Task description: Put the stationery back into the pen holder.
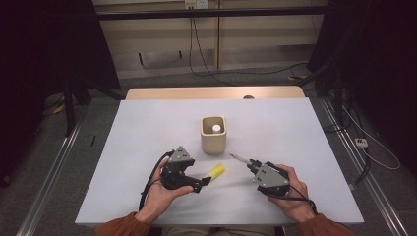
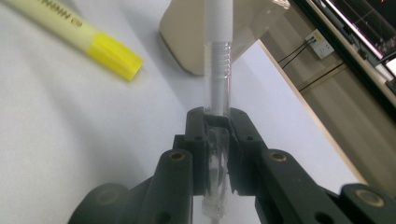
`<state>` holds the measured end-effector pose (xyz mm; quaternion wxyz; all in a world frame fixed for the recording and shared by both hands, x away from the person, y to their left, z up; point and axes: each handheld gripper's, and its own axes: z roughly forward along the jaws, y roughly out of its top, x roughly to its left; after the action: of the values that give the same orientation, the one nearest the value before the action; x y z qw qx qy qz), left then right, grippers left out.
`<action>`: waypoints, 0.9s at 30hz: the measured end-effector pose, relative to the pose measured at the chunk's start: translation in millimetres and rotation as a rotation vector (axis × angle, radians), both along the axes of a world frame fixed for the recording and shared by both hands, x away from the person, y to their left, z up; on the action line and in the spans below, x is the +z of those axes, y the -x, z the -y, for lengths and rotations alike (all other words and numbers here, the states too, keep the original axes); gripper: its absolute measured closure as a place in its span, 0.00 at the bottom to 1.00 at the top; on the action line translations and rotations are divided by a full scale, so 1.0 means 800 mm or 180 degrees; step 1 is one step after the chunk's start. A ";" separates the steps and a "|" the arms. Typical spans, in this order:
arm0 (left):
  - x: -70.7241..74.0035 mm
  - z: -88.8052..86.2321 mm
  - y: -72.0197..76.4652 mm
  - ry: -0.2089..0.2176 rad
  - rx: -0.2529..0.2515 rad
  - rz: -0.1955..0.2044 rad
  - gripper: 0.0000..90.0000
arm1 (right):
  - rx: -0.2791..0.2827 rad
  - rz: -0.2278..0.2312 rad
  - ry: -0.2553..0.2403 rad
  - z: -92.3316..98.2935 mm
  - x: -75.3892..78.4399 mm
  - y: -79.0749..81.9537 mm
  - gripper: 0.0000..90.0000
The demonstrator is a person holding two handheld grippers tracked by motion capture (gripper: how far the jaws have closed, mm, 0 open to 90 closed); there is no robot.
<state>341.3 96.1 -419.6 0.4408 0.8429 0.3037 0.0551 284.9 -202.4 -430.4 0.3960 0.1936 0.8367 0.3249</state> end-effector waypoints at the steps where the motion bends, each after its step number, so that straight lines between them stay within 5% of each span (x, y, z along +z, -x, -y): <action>1: 0.001 -0.005 0.000 -0.0021 0.0012 0.0056 0.14 | -0.0001 -0.0020 -0.0056 0.001 0.001 -0.001 0.90; 9: 0.000 -0.039 0.006 0.0119 0.0113 0.0116 0.11 | 0.0001 -0.0218 -0.0525 0.005 0.011 -0.009 0.90; 18: 0.007 -0.067 0.019 0.0028 0.0136 0.0357 0.09 | 0.0075 -0.0383 -0.0981 0.002 0.024 -0.017 0.90; 27: -0.016 -0.091 0.028 0.0026 0.0268 0.0404 0.07 | 0.0010 -0.0528 -0.1380 0.011 0.027 -0.034 0.90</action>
<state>318.7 168.9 -432.0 0.4599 0.8224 0.3105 0.1258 312.2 -211.5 -408.7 0.2745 0.2989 0.7773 0.4807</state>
